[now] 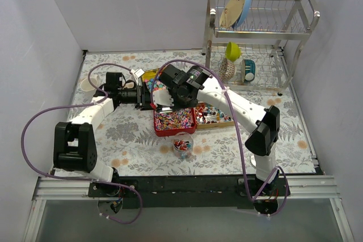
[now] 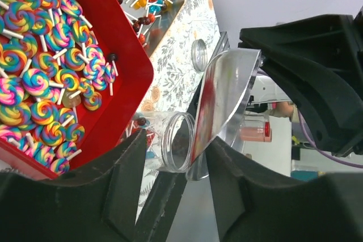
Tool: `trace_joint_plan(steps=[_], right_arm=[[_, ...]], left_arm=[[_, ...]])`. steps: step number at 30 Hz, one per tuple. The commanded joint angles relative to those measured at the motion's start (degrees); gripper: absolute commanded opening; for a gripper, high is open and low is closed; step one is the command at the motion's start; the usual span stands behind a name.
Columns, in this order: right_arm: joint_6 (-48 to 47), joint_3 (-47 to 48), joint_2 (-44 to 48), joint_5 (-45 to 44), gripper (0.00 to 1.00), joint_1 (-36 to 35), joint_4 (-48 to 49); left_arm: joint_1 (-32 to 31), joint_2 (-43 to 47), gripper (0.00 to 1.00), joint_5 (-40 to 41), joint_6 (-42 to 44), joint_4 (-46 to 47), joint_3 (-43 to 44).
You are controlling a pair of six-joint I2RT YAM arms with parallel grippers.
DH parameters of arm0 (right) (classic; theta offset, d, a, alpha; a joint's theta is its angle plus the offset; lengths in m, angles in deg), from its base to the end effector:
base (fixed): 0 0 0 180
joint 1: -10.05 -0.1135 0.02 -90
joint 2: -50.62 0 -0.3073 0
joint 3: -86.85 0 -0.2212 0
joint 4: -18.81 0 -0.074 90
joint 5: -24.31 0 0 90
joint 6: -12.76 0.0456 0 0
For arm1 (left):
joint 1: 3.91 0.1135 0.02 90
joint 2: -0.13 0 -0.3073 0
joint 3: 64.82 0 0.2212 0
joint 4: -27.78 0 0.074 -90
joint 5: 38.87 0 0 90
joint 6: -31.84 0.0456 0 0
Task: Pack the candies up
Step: Adjust the spatula.
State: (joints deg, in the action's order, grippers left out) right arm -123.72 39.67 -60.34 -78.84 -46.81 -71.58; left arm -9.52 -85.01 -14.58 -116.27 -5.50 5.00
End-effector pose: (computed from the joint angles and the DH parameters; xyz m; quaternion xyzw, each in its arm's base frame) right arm 0.2156 0.3113 0.3726 -0.7524 0.6221 -0.0953 0.1945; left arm 0.2633 -0.0676 0.2917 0.1756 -0.7896 0.5878 0.0157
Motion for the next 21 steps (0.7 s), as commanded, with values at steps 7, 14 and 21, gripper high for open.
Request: trace_joint_plan(steps=[7, 14, 21], right_arm=[[3.41, 3.42, -0.67, 6.55, 0.01, 0.43, 1.7], [2.98, -2.29, 1.79, 18.31, 0.01, 7.71, 2.93], [4.37, -3.79, 2.76, 29.92, 0.33, 15.81, 4.08]], left_arm=[[-0.37, -5.55, 0.0, -12.21, -8.41, 9.26, 2.35], [-0.2, -7.4, 0.0, -19.36, -13.88, 17.19, 0.41], [0.59, -9.34, 0.0, -18.76, -13.26, 17.19, 3.48]])
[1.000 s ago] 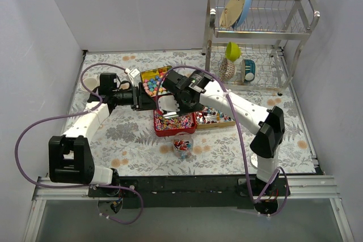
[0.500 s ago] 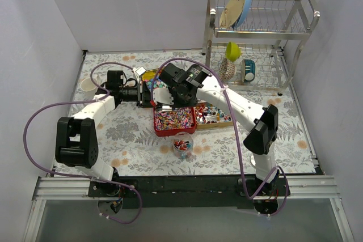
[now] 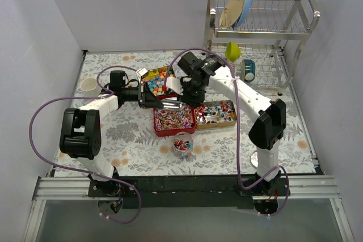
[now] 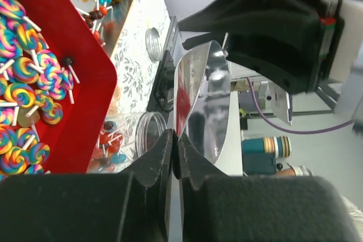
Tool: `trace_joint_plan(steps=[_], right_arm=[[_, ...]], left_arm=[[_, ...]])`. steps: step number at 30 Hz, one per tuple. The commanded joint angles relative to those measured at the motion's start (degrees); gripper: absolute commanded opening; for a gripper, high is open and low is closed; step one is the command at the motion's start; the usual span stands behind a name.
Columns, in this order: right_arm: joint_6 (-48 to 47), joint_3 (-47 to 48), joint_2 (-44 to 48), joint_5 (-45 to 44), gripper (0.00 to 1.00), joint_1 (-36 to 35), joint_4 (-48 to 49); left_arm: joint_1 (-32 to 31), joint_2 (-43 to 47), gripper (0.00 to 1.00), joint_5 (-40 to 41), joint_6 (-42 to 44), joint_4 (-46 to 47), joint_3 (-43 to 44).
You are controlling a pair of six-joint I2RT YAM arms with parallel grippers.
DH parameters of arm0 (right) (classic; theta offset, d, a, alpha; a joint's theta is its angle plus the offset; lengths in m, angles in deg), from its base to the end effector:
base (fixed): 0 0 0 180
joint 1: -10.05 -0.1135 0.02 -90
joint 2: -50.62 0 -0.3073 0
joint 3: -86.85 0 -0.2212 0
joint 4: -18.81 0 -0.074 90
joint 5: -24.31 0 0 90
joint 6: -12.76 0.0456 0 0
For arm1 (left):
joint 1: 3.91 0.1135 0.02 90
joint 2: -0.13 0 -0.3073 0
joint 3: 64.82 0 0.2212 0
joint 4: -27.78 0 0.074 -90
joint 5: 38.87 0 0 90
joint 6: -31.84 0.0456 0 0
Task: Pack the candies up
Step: Adjust the spatula.
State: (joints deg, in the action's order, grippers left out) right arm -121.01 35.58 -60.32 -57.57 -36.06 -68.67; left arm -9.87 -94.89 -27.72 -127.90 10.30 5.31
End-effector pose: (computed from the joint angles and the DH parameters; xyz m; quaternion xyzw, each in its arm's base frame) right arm 0.2601 0.2796 0.3564 -0.7024 0.6862 0.0733 0.1744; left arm 0.3024 -0.0766 0.2707 0.1556 -0.7355 0.6501 0.1102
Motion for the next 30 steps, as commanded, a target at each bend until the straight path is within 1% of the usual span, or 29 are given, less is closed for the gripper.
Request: trace_joint_plan(steps=[1, 2, 3, 4, 6, 7, 10, 14, 15, 16, 20, 25, 27, 30], right_arm=[[2.1, 1.0, 2.92, 12.84, 0.44, 6.28, 1.08], [2.63, 1.79, 3.09, 15.5, 0.52, 8.9, 0.99], [2.9, 1.88, 3.27, 18.22, 0.66, 10.15, 1.08], [3.16, 1.88, 3.88, 23.03, 0.67, 11.38, 1.17], [2.9, 1.44, 4.41, 27.46, 0.68, 14.46, 0.99], [2.29, 1.44, 4.76, 30.52, 0.68, 15.08, 1.17], [1.49, 2.93, 4.5, 36.15, 0.68, 16.75, 0.91], [1.32, 4.17, 4.06, 39.25, 0.69, 16.75, 1.95], [1.23, 4.52, 3.8, 39.6, 0.7, 16.66, 2.13], [1.32, 4.78, 3.45, 39.87, 0.73, 16.4, 2.22], [0.09, 4.35, 2.92, 38.73, 0.73, 15.35, 4.06], [0.26, -1.44, 4.5, 35.22, 0.71, 14.12, 8.99], [0.87, -2.33, 4.5, 34.07, 0.69, 13.94, 10.3], [1.84, -2.6, 3.89, 33.63, 0.63, 13.94, 10.66]], left_arm=[[1.03, 0.37, 0.0, -5.35, -1.63, 1.39, 3.61], [1.12, 0.28, 0.0, -5.09, -1.63, 1.39, 4.23], [1.21, 0.1, 0.0, -4.65, -1.46, 1.39, 4.49], [1.38, 0.1, 0.0, -4.39, -1.28, 1.39, 4.67], [1.21, 0.19, 0.0, -3.68, -0.58, 0.95, 4.93], [1.3, 0.02, 0.0, -2.9, 0.12, 0.77, 5.02], [1.38, -0.25, 0.0, -1.58, 1.96, -1.07, 5.29], [1.3, -0.86, 0.0, -1.13, 2.15, -1.6, 5.29], [1.3, -1.13, 0.0, -1.04, 2.15, -1.52, 5.37], [1.3, -1.22, 0.0, -0.96, 1.97, -1.51, 5.46], [1.3, -2.09, 0.0, -1.04, 1.18, -1.51, 6.43], [1.21, -2.62, 0.0, -1.13, 0.65, -1.25, 7.04], [1.3, -2.8, 0.0, -1.22, 0.48, -1.16, 7.22], [1.3, -2.8, 0.0, -1.31, 0.39, -1.07, 7.04]])
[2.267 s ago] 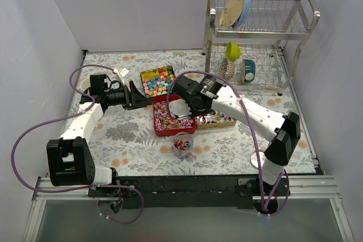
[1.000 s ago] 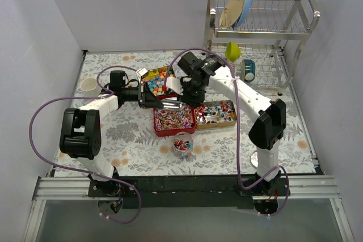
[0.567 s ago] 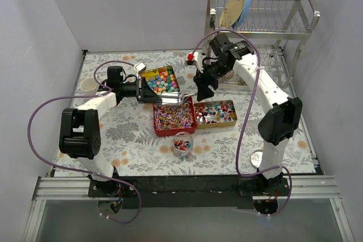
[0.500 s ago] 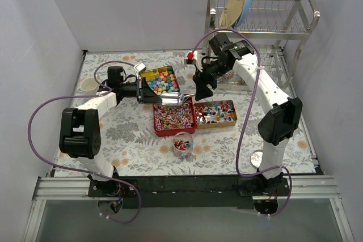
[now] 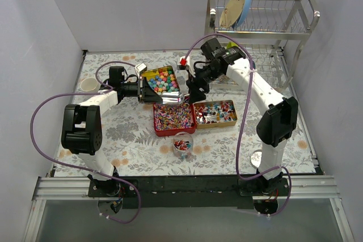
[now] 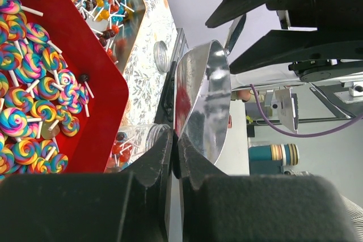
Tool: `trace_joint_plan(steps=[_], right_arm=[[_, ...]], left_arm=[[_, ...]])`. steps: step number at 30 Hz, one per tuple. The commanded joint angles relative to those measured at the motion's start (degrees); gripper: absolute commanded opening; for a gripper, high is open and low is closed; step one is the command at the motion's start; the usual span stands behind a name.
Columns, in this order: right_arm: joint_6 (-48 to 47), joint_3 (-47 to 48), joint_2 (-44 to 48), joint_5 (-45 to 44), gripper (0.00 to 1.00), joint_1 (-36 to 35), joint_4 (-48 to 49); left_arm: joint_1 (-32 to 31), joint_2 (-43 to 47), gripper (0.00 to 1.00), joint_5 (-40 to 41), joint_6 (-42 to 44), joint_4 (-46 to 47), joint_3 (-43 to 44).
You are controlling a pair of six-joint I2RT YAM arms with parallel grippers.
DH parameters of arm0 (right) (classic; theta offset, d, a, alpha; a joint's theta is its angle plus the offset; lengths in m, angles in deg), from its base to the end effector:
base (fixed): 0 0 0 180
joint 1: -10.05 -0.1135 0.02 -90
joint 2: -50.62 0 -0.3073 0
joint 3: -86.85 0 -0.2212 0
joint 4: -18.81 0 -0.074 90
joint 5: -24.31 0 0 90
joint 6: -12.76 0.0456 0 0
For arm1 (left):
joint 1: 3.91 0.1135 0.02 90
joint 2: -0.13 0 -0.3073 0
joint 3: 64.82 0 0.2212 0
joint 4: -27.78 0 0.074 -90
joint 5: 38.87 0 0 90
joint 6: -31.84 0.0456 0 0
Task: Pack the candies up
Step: Adjust the spatula.
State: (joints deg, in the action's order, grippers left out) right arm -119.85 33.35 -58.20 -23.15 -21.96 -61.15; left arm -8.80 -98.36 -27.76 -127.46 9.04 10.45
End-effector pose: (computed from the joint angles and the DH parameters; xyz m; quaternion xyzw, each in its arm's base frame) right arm 0.3058 0.2275 0.3763 -0.6175 0.6669 0.3301 0.2548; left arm 0.3252 -0.0727 0.2749 0.1571 -0.7347 0.6525 0.0993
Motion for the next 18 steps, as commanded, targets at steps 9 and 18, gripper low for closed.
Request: trace_joint_plan(steps=[9, 18], right_arm=[[3.24, -0.11, 1.68, -1.41, 0.46, -0.51, 5.25], [2.18, -0.9, 1.68, -4.31, 0.3, -2.35, 4.9]], left_arm=[[0.23, 1.2, 0.0, -1.26, -0.14, 0.28, 1.12], [0.23, 2.26, 0.0, -1.26, -0.14, 0.28, 0.41]])
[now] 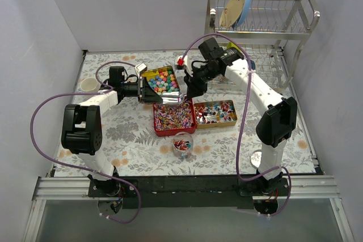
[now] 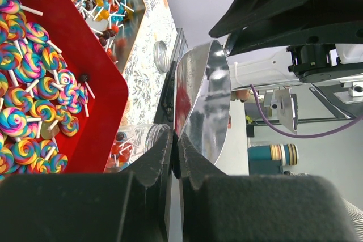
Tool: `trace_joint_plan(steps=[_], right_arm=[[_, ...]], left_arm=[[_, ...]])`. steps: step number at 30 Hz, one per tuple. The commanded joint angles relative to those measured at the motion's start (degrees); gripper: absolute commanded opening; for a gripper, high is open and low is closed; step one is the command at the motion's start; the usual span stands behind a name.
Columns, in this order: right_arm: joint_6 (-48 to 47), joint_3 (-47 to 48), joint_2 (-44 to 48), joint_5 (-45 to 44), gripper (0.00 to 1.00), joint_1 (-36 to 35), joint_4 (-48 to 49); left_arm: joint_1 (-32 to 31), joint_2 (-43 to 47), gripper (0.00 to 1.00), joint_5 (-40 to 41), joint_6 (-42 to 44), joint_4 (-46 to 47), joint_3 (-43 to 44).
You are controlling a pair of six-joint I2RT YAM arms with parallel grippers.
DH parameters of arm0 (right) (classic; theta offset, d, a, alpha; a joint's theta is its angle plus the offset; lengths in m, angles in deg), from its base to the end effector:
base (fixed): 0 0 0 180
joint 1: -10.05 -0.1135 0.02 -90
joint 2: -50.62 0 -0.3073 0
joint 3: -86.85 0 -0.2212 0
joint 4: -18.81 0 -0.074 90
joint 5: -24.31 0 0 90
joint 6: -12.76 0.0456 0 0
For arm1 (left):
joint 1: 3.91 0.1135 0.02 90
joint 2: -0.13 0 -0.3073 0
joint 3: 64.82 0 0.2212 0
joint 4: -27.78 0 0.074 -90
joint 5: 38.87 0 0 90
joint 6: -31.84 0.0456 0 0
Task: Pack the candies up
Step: Adjust the spatula.
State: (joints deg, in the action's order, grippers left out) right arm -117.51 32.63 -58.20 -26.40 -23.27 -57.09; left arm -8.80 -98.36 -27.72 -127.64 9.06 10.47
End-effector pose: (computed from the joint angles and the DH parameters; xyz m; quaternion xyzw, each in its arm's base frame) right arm 0.3076 0.2368 0.3753 -0.6156 0.6727 0.3080 0.2713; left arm 0.3253 -0.0727 0.2750 0.1582 -0.7346 0.6523 0.0998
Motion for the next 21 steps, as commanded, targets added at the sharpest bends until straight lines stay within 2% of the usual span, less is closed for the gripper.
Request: trace_joint_plan(steps=[1, 8, 11, 15, 17, 18, 19, 20, 21], right_arm=[[-0.16, -0.26, 1.76, -1.4, 0.29, -1.48, 0.75], [-0.51, -1.05, 2.29, -2.37, 0.24, -2.36, 0.92], [-0.6, -1.75, 2.47, -2.37, 0.17, -2.36, 0.92], [-0.51, -2.55, 2.9, -2.81, 0.01, -2.36, 1.01], [-0.51, -2.81, 3.08, -4.04, 0.01, -2.36, 1.19], [-0.94, -2.81, 3.43, -5.61, 0.01, -2.36, 1.01], [-1.56, -2.73, 3.61, -6.58, 0.01, -2.19, 0.66], [-2.26, -2.46, 3.78, -7.46, 0.01, -2.1, 0.14], [-3.4, -2.29, 4.31, -9.47, 0.01, -1.66, -0.83]], left_arm=[[0.23, 2.35, 0.0, -1.31, 0.04, 0.35, 0.31], [0.23, 2.87, 0.0, -1.22, -0.14, 0.26, -0.22], [0.23, 3.05, 0.0, -1.04, -0.14, 0.43, -0.57], [0.23, 3.49, 0.0, 0.18, -0.4, 0.26, -1.1], [0.84, 4.01, 0.0, 1.76, 1.08, -1.93, -0.66], [1.28, 4.02, 0.02, 2.73, 1.62, -3.16, -0.31], [2.5, 4.19, 0.1, 4.48, 2.58, -8.04, 0.99], [3.21, 4.37, 0.23, 9.71, 6.42, -11.4, 1.96], [3.91, 4.63, 0.27, 13.94, 8.72, -14.65, 2.67]])
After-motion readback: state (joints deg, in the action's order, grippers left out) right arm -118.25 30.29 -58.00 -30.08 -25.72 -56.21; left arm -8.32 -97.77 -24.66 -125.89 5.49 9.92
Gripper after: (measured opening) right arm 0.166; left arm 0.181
